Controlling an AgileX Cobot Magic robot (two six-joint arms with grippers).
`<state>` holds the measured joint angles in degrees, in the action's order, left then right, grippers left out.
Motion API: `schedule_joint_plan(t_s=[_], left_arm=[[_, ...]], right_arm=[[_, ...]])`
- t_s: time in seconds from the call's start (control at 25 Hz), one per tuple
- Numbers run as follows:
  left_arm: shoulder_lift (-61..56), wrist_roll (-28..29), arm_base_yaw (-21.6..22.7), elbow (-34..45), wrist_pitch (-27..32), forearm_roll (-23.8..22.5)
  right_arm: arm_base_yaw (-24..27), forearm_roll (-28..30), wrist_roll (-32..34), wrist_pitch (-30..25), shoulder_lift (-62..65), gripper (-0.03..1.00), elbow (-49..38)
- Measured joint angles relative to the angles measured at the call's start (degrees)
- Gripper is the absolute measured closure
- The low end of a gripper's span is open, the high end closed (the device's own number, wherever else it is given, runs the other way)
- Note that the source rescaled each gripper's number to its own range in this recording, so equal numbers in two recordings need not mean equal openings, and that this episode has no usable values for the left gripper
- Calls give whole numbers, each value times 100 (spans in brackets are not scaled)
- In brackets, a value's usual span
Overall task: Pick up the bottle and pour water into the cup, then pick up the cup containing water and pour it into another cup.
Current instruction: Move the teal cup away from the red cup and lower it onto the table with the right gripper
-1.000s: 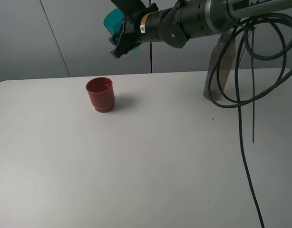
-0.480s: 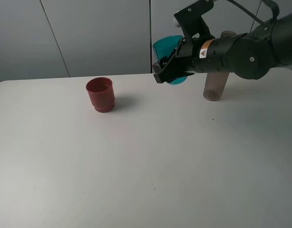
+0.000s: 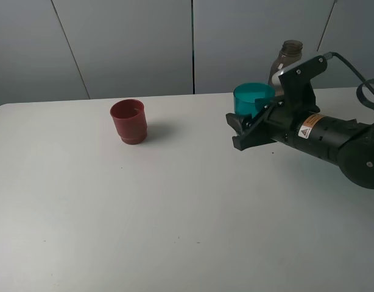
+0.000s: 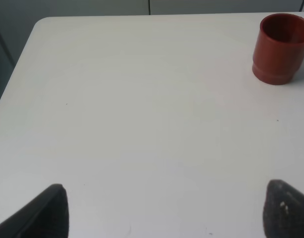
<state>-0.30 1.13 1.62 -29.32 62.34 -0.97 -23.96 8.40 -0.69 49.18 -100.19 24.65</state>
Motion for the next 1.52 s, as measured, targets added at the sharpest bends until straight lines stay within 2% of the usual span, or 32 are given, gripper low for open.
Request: schedule_joint_plan(t_s=[0.12, 0.24, 0.32, 0.6, 1.16, 1.2, 1.24, 1.28, 1.36, 1.52], left_arm=[[0, 0, 0, 0, 0, 0], [0, 0, 0, 0, 0, 0], [0, 0, 0, 0, 0, 0], [0, 12, 0, 0, 0, 0], [0, 12, 0, 0, 0, 0], [0, 12, 0, 0, 0, 0], [0, 12, 0, 0, 0, 0], [0, 12, 0, 0, 0, 0], [0, 12, 0, 0, 0, 0], [0, 12, 0, 0, 0, 0]], right_arm=[[0, 23, -25, 571, -490, 93, -67], [0, 77, -38, 1519, -1024, 93, -67], [0, 120, -117, 1833, -1418, 93, -67], [9, 253, -615, 1902, -2277, 93, 92], [9, 354, -451, 1939, -2384, 93, 181], [9, 376, -409, 1939, -2384, 90, 181], [9, 404, -352, 1939, -2384, 80, 181], [9, 404, -327, 1939, -2384, 64, 181], [9, 413, -284, 1945, -2384, 39, 181], [9, 451, -169, 1945, -2384, 6, 181]])
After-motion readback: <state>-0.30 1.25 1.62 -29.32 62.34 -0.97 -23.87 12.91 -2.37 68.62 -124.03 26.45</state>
